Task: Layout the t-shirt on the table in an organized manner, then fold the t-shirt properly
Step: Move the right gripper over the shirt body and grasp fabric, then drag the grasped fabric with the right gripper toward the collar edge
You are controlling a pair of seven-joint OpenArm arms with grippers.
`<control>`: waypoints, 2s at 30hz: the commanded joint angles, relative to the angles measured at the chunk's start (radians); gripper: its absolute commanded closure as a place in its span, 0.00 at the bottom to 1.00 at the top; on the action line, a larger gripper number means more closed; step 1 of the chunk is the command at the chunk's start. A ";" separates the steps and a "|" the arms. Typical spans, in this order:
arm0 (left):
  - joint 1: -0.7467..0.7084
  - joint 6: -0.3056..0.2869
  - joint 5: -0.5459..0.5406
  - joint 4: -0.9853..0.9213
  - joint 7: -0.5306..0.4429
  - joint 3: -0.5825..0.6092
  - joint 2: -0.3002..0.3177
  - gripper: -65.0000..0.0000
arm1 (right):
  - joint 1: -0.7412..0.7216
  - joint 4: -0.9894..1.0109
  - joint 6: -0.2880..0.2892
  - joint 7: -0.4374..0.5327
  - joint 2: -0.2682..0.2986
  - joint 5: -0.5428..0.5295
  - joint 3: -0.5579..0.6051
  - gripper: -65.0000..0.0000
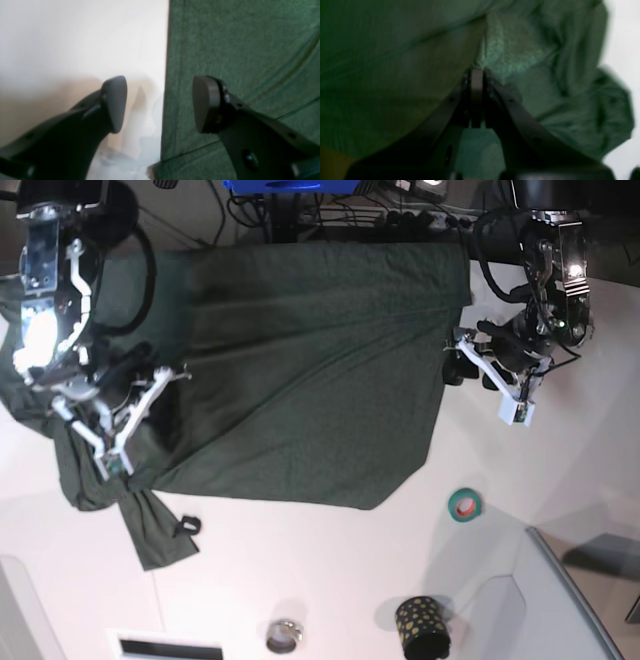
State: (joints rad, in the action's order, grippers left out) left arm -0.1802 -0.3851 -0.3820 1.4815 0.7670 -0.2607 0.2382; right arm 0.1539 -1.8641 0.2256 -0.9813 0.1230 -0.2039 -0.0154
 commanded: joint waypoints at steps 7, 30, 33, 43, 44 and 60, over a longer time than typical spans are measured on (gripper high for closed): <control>0.009 -0.001 -0.010 0.015 -0.016 -0.001 0.011 0.39 | 0.051 -0.033 0.168 0.035 -0.053 -0.009 -0.001 1.00; 0.018 -0.001 -0.013 0.015 -0.014 -0.002 0.010 0.39 | -0.192 0.145 0.202 0.058 -0.099 -0.006 0.381 0.99; 0.012 -0.001 -0.013 0.015 -0.014 -0.002 0.011 0.39 | -0.204 0.197 0.200 0.111 -0.098 -0.006 0.371 0.99; 0.023 -0.001 -0.010 0.015 -0.014 -0.001 0.011 0.39 | -0.185 0.177 0.205 0.031 -0.119 -0.010 0.326 0.52; 0.023 -0.001 -0.010 0.015 -0.014 -0.001 0.011 0.39 | -0.182 0.146 0.205 0.032 -0.116 -0.009 0.320 0.52; -0.043 -0.157 -0.008 0.008 -0.014 -0.322 0.097 0.39 | 0.025 0.136 -0.076 0.246 -0.099 -0.004 0.303 0.51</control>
State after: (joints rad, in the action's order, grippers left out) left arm -0.2306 -0.5503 -0.3744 1.4765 0.7700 -0.5861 0.3275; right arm 0.1844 -1.7119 0.1356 -0.7406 0.0242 -0.2012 0.2871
